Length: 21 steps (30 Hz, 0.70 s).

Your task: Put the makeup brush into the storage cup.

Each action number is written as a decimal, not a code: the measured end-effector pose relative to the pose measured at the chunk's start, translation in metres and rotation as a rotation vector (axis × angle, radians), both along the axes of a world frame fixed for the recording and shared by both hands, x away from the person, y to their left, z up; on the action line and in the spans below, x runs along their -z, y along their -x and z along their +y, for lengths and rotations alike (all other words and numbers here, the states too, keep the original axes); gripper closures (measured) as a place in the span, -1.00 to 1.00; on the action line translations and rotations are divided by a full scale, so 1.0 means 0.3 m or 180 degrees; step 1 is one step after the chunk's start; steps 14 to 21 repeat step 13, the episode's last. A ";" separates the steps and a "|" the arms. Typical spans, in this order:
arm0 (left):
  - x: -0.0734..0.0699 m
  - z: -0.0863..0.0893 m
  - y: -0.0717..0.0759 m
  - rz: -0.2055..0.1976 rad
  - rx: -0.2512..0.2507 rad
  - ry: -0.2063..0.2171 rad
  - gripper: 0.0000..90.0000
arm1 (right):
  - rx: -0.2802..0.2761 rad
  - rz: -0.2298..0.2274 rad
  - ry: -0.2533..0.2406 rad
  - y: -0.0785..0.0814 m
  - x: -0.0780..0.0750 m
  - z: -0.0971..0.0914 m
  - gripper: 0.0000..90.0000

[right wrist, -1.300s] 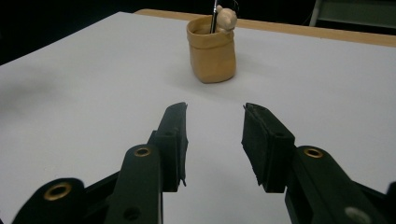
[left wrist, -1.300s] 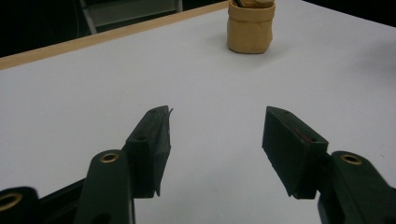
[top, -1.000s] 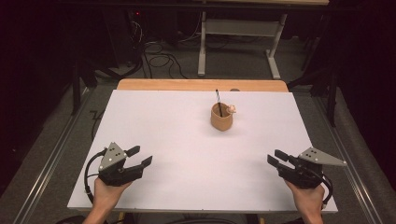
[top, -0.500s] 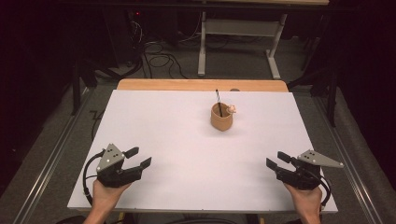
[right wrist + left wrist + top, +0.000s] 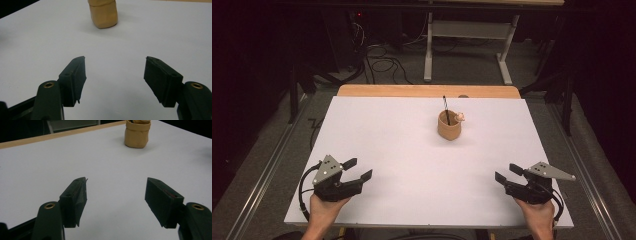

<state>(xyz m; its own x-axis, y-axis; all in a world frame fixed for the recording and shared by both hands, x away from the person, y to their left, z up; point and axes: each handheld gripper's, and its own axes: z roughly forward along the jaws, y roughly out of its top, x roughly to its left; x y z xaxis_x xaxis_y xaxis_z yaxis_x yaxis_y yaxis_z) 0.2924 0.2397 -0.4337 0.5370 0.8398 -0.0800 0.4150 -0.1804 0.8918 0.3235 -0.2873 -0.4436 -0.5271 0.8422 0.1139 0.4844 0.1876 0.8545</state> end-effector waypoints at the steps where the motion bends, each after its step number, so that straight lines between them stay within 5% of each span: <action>1: 0.001 0.002 -0.001 0.0010 -0.0009 0.0018 -0.25 | -0.0007 -0.0007 0.0004 0.000 0.001 0.000 -0.22; 21: 0.002 0.002 -0.003 0.0005 -0.0006 0.0025 -0.26 | -0.0069 -0.0015 0.0007 -0.003 0.004 0.005 -0.22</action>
